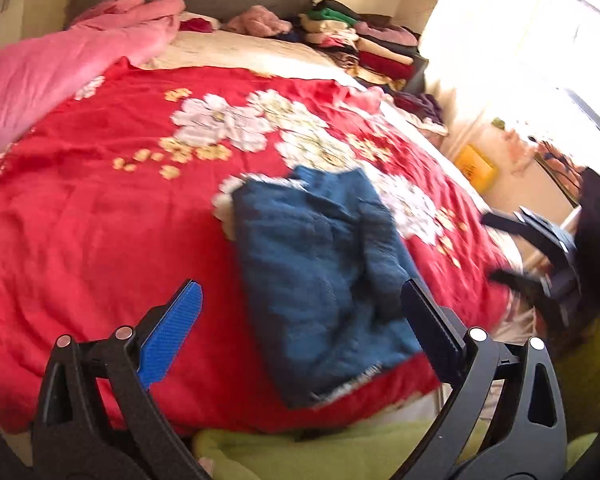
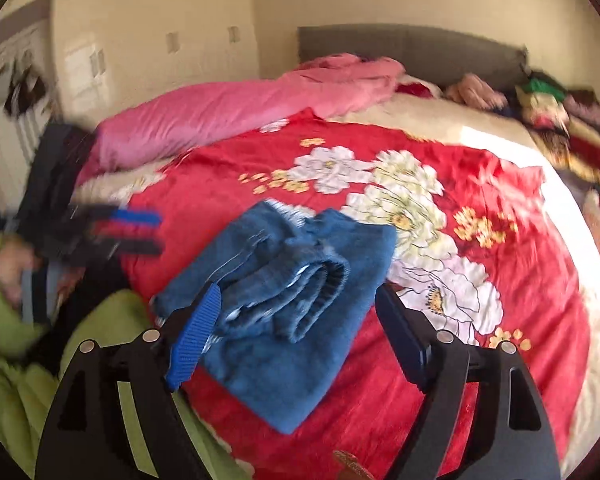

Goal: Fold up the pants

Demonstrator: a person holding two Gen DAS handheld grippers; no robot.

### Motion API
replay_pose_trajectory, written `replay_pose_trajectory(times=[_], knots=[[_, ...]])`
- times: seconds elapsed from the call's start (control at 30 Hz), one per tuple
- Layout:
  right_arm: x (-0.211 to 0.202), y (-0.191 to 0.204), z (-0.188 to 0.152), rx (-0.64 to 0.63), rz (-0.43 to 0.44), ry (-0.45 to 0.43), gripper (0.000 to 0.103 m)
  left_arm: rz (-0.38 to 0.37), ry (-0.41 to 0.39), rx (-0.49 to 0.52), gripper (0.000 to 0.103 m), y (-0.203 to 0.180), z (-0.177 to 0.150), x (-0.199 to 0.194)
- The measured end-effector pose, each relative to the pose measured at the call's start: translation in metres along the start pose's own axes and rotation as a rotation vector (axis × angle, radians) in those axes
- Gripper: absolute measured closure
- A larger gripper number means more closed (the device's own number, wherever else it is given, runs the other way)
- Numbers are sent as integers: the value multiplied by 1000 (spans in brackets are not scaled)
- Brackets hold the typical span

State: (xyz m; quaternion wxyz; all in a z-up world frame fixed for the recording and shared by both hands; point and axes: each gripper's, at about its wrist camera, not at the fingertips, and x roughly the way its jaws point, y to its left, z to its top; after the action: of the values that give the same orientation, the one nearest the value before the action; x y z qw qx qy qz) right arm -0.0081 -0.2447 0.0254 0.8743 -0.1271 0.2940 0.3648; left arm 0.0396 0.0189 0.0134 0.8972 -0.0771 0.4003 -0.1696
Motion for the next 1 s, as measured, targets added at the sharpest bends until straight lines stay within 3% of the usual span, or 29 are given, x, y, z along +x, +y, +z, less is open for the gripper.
replay_pose_trajectory(times=[0.1,0.17,0.33,0.63,0.67,0.7,0.77,0.83,0.93,1.0], knots=[[5,37,-7,-132,45,26,25,16,20,-44,15,16,16,9],[9,56,-11,-205,100,27,28,-7,43,-51,38,18,25,18],[37,88,-12,-315,170,54,56,14,113,48,51,0,34,51],[87,94,-9,-414,85,98,67,68,193,100,51,0,33,102],[95,92,-10,-401,85,117,75,68,196,97,51,1,33,103],[100,87,-10,-370,110,138,91,70,196,93,51,3,32,106],[96,80,-12,-328,184,154,96,69,198,89,51,3,33,107],[82,79,-18,-348,231,159,98,63,196,88,50,5,32,108],[82,75,-32,-351,209,198,99,53,187,79,49,6,33,108],[98,72,-45,-306,186,272,99,52,177,72,47,6,33,110]])
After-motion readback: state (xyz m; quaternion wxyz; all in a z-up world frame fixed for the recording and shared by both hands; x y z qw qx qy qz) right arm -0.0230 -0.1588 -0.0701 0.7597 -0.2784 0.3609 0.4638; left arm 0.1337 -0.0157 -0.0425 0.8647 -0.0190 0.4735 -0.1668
